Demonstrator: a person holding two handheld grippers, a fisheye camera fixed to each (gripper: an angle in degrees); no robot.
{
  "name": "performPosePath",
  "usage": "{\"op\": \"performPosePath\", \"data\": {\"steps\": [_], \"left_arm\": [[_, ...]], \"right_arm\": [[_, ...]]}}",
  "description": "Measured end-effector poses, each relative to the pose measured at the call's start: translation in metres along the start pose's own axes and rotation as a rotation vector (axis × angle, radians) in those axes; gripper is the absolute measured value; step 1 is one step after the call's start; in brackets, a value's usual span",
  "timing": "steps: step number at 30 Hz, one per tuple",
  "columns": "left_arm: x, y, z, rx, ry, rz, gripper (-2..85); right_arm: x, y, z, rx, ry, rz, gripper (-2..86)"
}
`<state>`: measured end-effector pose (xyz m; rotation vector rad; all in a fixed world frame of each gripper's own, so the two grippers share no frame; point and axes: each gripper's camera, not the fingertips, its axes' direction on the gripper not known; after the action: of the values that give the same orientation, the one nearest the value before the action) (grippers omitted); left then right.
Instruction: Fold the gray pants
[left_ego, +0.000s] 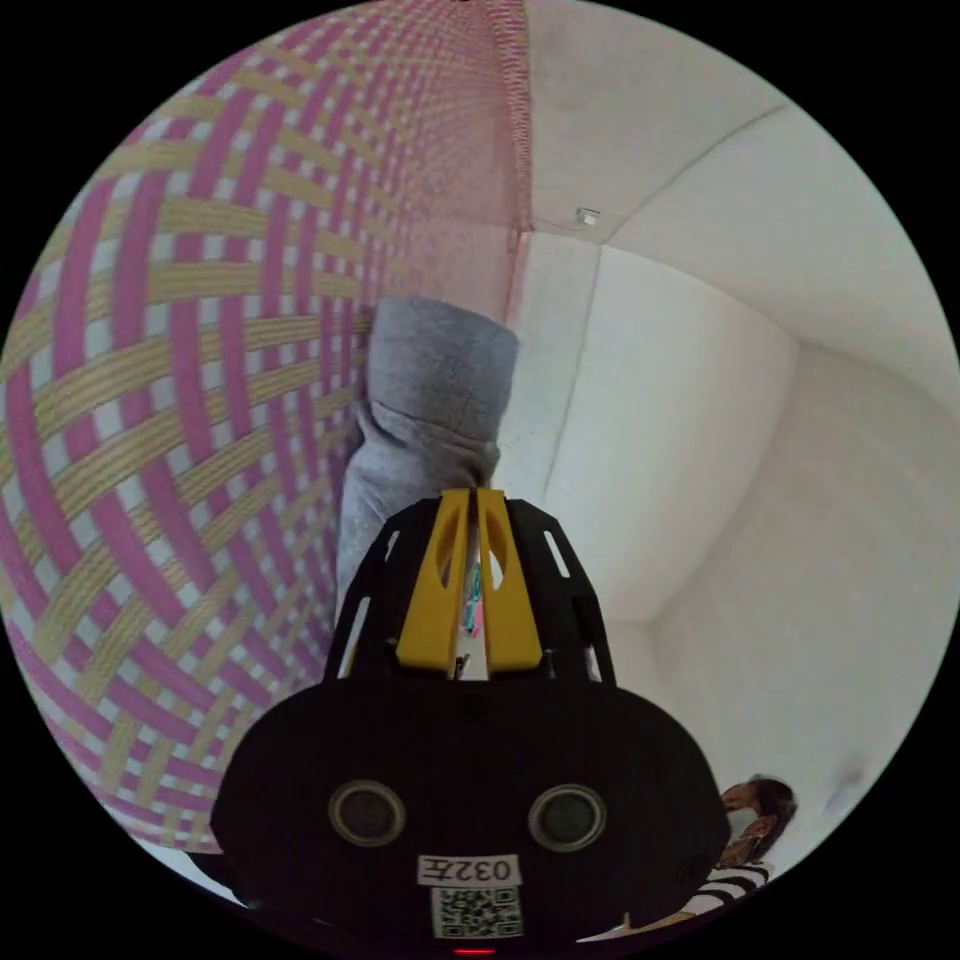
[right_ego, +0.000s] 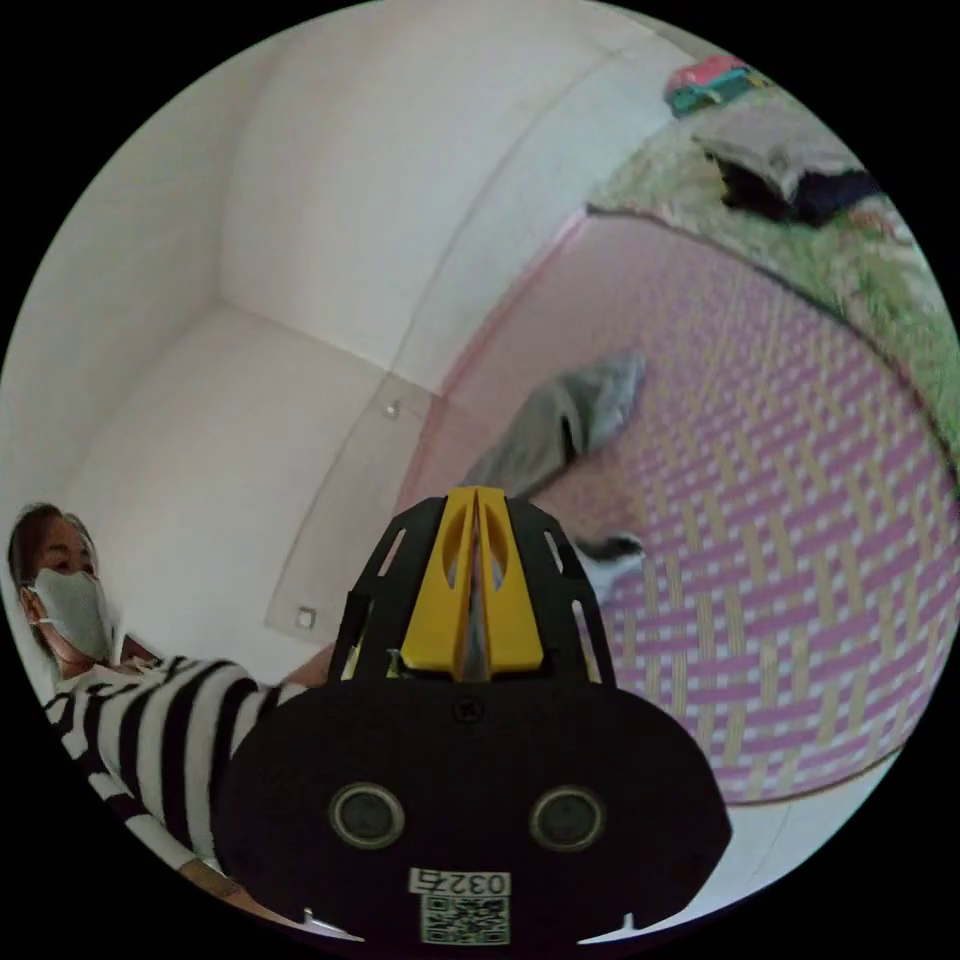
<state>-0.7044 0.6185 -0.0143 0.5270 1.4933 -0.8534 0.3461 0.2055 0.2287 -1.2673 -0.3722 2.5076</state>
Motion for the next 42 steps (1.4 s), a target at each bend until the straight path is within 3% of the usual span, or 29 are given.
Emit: {"op": "performPosePath", "data": {"steps": [2,4,8,14,17,24,29,32,35,42], "left_arm": [[0.038,0.004,-0.007,-0.017,0.055,0.063,-0.9],[0.061,0.009,-0.019,-0.020,0.057,0.126,-1.0],[0.061,0.021,-0.060,0.017,-0.069,0.103,-1.0],[0.021,0.060,-0.094,0.069,-0.075,-0.064,-1.0],[0.018,0.073,-0.096,0.115,0.006,-0.112,-1.0],[0.050,0.080,-0.084,0.091,-0.019,-0.077,-1.0],[0.060,0.089,-0.088,0.098,-0.034,-0.093,-1.0],[0.061,0.095,-0.092,0.104,-0.041,-0.098,-1.0],[0.058,0.102,-0.096,0.120,-0.039,-0.109,-1.0],[0.057,0.113,-0.095,0.140,-0.029,-0.135,-0.9]], "right_arm": [[-0.031,-0.030,-0.038,0.136,-0.050,-0.072,-0.9],[-0.051,-0.045,-0.052,0.128,0.015,-0.132,-0.8],[-0.027,-0.038,-0.019,-0.124,0.307,-0.106,0.2],[0.083,0.050,0.079,-0.531,0.432,0.102,6.6],[0.092,0.067,0.100,-0.506,0.383,0.067,8.1],[0.074,0.036,0.137,-0.460,0.378,-0.031,8.0],[0.075,0.013,0.146,-0.591,0.518,-0.019,7.4],[0.065,0.004,0.137,-0.542,0.597,-0.056,6.8],[0.051,-0.002,0.154,-0.546,0.465,-0.101,6.9],[0.038,-0.002,0.192,-0.633,0.376,-0.172,6.6]]}}
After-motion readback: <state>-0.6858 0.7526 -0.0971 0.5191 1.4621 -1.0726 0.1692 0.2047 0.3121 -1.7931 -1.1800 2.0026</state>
